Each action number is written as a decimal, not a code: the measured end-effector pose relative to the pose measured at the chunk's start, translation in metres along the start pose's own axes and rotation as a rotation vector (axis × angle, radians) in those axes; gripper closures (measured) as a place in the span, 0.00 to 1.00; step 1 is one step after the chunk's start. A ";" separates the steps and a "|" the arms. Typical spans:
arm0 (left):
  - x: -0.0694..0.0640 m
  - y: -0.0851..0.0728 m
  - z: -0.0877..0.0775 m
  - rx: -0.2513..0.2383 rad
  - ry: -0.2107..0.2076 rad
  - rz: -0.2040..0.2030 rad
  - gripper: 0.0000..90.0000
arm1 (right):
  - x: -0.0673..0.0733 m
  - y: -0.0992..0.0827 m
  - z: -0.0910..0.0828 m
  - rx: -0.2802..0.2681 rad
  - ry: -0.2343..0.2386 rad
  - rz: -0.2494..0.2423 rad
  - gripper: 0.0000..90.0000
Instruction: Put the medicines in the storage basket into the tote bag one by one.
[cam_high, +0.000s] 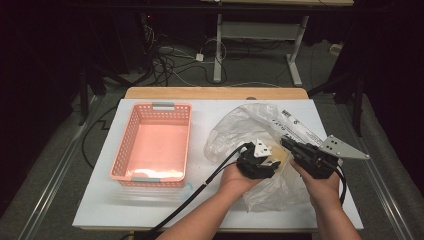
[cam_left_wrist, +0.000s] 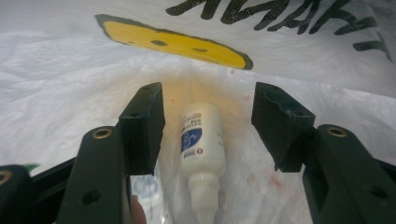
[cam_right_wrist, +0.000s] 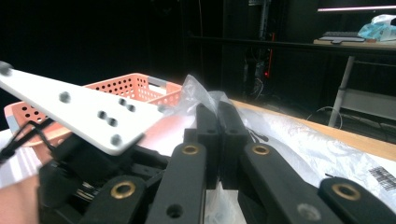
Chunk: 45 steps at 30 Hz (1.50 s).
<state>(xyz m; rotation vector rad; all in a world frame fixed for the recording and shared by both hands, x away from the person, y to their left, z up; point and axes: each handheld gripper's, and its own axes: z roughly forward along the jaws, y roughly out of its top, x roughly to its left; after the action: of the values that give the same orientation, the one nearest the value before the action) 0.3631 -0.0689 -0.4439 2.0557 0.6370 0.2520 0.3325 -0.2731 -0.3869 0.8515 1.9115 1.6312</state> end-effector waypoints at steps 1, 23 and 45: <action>-0.001 -0.002 -0.005 -0.004 0.003 0.002 0.48 | 0.000 0.000 0.000 -0.002 0.000 -0.001 1.00; 0.014 -0.088 -0.077 0.172 0.107 -0.072 0.21 | 0.005 0.001 0.003 0.009 0.004 -0.014 1.00; 0.014 -0.087 -0.067 0.092 0.098 -0.048 0.99 | 0.008 -0.001 0.003 0.024 0.004 -0.017 1.00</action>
<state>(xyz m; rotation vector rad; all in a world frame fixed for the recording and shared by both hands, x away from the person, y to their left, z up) 0.3176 0.0252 -0.4816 2.1232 0.7697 0.3024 0.3290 -0.2648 -0.3885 0.8397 1.9395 1.6038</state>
